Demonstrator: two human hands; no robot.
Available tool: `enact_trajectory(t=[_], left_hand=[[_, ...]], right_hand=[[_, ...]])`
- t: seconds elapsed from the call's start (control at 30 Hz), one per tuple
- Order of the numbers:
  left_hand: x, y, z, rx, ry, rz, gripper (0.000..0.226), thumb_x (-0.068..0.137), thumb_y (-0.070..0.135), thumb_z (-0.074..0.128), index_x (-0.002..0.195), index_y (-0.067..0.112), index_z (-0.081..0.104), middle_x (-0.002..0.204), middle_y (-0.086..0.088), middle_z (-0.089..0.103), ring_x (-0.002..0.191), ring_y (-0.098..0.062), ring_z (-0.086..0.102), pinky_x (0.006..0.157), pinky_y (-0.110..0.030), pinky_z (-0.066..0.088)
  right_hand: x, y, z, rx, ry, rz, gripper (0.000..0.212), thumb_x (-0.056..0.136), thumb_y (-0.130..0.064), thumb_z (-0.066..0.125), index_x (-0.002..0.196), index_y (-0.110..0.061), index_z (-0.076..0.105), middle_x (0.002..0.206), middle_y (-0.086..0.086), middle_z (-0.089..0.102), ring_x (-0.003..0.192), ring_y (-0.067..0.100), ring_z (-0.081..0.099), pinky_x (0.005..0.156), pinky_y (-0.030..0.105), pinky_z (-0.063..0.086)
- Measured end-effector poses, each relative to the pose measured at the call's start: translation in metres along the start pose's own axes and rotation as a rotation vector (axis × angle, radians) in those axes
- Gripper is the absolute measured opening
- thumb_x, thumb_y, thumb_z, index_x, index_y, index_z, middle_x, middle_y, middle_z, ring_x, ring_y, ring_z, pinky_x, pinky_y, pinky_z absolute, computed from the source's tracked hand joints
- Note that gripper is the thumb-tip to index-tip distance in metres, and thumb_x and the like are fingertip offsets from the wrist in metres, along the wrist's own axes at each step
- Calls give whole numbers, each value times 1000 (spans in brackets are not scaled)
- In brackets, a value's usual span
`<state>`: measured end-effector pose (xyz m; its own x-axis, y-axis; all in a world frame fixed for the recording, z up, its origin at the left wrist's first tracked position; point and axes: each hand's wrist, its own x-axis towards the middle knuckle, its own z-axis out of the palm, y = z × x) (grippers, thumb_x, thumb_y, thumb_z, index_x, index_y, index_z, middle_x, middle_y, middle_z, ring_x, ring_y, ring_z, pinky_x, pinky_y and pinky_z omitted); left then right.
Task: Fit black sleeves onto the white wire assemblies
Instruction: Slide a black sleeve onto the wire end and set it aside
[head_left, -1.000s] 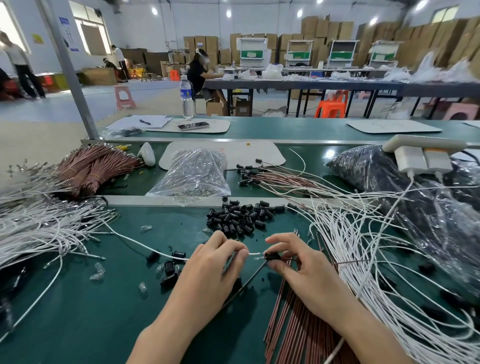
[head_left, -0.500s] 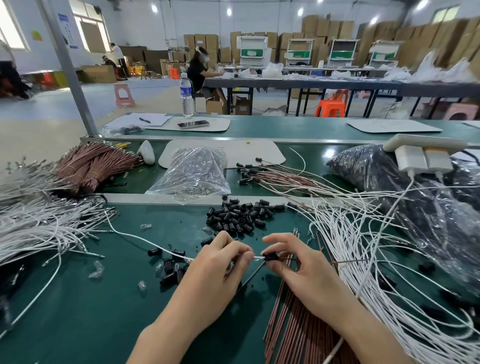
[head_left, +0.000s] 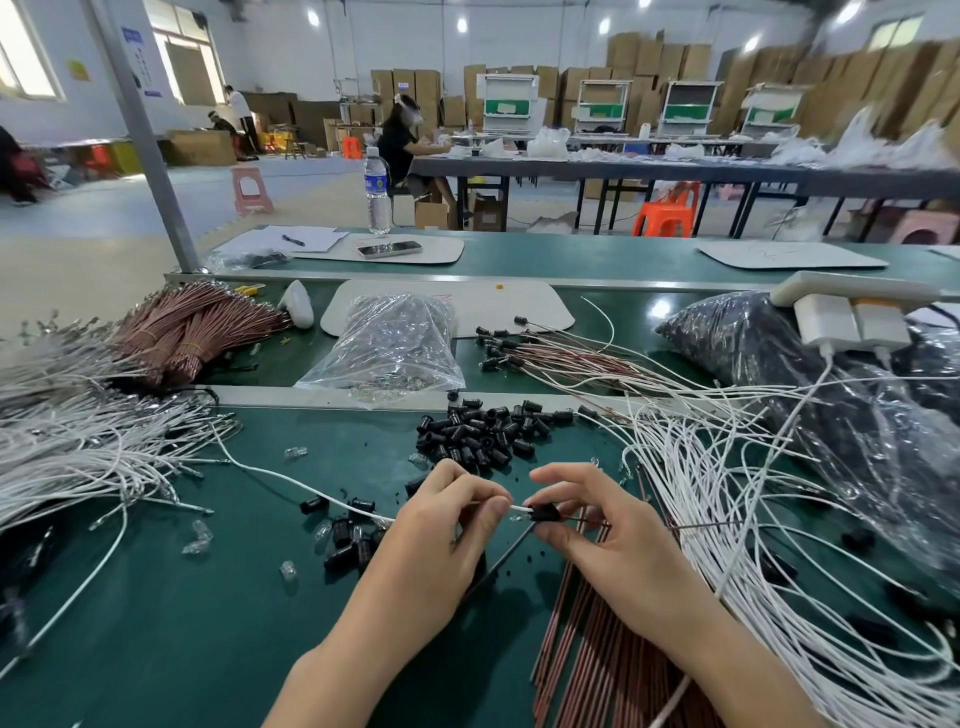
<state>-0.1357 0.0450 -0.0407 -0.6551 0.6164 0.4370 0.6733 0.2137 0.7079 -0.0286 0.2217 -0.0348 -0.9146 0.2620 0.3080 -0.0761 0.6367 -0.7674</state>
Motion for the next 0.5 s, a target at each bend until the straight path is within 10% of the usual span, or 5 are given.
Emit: enact_trajectory(t=[0.5], left_hand=[[0,4,3,-1,19,-12,7,95,34,61,92,34,67,95,19,56,88,-5,61,74,-15,46]], right_hand=[[-1,-1,4,-17,49,-48,54,88,-17,76,120,-55,55,105,-27,71,106,-5,64,84,4,42]])
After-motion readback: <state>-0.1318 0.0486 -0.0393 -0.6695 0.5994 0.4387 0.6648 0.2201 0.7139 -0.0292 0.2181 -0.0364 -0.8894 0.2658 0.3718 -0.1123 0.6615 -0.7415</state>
